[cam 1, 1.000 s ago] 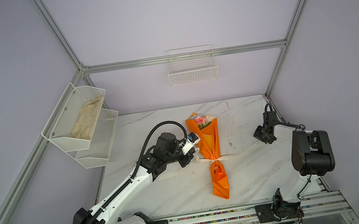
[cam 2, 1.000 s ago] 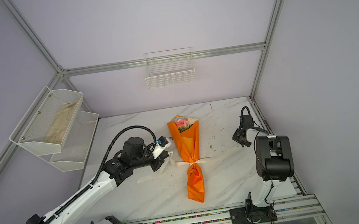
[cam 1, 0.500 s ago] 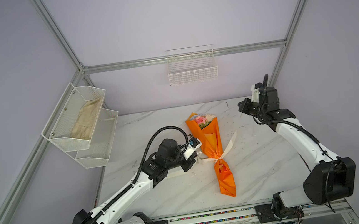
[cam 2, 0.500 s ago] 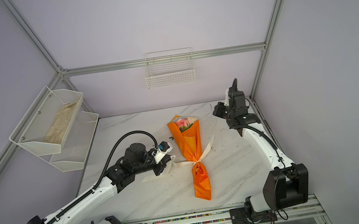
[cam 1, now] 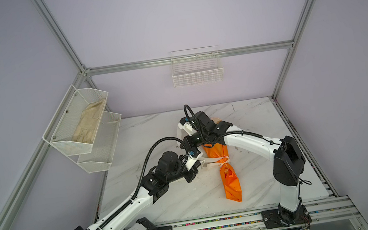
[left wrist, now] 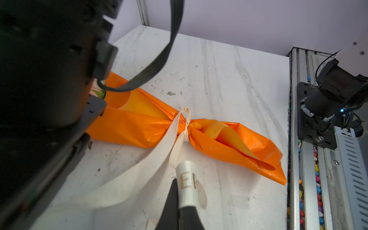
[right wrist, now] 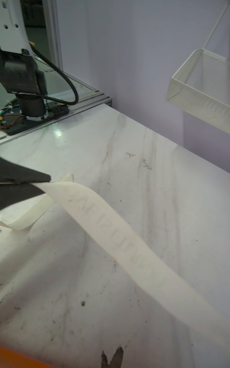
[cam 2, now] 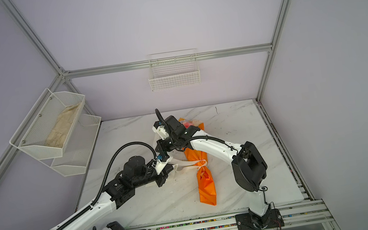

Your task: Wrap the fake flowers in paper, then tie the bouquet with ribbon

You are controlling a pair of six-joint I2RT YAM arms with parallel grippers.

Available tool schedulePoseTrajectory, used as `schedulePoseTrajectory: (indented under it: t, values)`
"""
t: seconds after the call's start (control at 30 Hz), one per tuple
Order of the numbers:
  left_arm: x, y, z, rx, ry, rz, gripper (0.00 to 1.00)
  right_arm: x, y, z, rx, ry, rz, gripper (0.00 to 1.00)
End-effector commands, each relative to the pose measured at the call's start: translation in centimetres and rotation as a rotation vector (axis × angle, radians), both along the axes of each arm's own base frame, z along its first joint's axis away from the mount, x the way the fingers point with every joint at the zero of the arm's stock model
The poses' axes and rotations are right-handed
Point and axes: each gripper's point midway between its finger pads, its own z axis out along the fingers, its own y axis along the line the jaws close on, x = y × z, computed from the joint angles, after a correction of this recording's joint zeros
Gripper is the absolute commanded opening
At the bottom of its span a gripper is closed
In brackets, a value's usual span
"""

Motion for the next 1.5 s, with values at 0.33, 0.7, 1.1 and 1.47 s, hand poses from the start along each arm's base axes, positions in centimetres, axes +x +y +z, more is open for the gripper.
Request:
schedulePoseTrajectory:
  t: [0.33,0.7,1.1,1.47]
  values:
    - [1.2,0.5,-0.1,-0.023,-0.001,0.094,0.0,1.1,-14.3,4.4,-0.097,-0.315,-0.287,0.45]
    - [2.6,0.5,0.1,-0.037,0.061,0.176,0.0,-9.8,-12.0,2.2,0.115,-0.624,0.24,0.46]
    - [2.8,0.2,0.2,-0.039,0.094,0.183,0.0,-9.5,-8.1,-2.8,0.045,-0.639,0.36,0.53]
    - [2.9,0.3,0.0,-0.038,0.114,0.2,0.0,-8.7,-7.2,-6.1,0.016,-0.604,0.333,0.34]
